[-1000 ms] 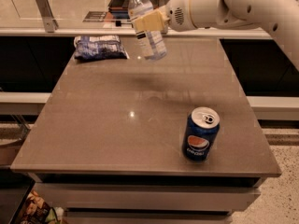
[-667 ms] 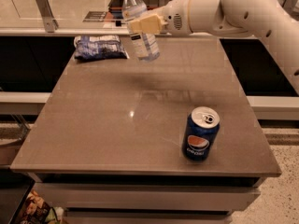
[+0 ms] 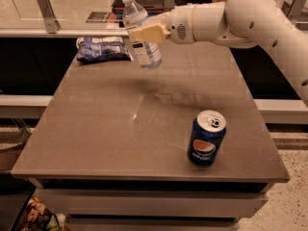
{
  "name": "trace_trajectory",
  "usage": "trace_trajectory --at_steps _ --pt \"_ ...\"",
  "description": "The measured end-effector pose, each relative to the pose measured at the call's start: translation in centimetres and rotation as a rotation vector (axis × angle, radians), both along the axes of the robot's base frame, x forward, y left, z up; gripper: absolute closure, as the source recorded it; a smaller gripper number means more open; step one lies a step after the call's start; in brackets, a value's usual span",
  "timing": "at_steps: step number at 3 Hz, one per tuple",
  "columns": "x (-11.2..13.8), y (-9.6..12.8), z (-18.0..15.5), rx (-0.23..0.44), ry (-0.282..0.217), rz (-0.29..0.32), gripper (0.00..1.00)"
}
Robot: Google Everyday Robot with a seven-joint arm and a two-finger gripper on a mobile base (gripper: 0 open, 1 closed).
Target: Place blue plastic bottle upright
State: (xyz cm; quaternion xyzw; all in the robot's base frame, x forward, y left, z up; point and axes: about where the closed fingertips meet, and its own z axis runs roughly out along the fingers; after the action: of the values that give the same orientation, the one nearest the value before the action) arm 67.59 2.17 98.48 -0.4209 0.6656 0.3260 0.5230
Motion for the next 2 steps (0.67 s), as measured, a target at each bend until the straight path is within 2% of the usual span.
trace_trajectory --at_steps 1,2 --pt "-0.32 -0.19 -1.08 -0.005 0.005 -0.015 1.00" --pt "-0.49 -0.44 -1.91 0.026 0.000 -0.011 1.00"
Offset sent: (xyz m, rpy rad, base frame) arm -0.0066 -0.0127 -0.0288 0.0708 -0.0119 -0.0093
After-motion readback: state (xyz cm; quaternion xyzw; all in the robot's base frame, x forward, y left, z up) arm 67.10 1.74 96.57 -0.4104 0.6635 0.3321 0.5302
